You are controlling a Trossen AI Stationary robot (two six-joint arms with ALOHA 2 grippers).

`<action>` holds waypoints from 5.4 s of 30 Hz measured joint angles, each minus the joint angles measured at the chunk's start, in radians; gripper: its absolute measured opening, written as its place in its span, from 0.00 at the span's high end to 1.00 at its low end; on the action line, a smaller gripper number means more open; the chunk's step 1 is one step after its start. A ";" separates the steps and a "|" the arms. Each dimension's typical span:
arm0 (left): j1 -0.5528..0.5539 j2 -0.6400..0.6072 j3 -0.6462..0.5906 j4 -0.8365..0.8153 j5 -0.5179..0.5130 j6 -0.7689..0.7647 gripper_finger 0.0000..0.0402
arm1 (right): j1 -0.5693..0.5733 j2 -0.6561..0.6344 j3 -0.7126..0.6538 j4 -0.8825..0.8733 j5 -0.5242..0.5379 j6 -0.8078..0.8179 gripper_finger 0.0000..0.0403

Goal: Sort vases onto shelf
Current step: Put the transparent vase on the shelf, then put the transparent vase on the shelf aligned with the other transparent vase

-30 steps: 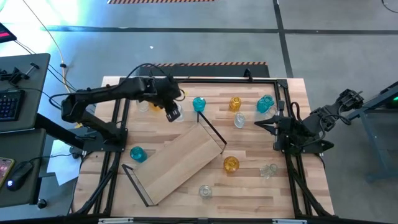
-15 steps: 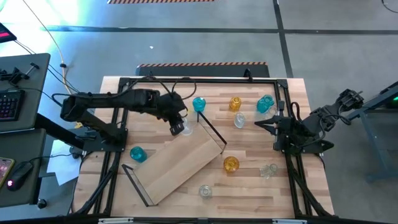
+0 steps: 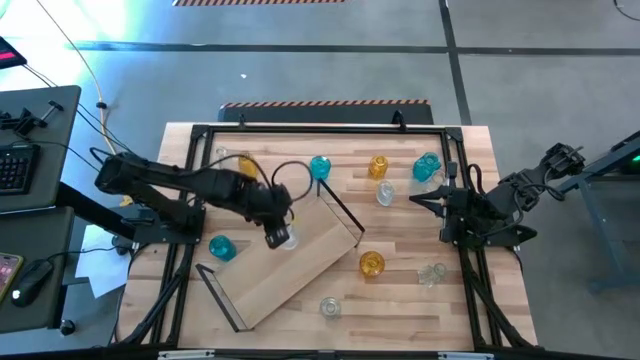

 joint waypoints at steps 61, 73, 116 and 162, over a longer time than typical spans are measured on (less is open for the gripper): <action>-0.124 0.000 -0.035 -0.106 -0.109 -0.184 0.67 | 0.000 0.000 0.000 0.000 -0.031 0.001 1.00; -0.124 0.000 -0.035 -0.106 -0.105 -0.174 0.67 | 0.000 0.000 0.000 0.000 -0.031 0.001 1.00; -0.068 -0.003 -0.030 0.073 -0.059 0.026 0.59 | 0.000 0.000 0.000 0.010 -0.031 0.002 1.00; 0.952 -0.039 0.208 -0.474 -0.209 0.412 0.60 | 0.000 0.000 0.000 -0.085 -0.071 0.036 1.00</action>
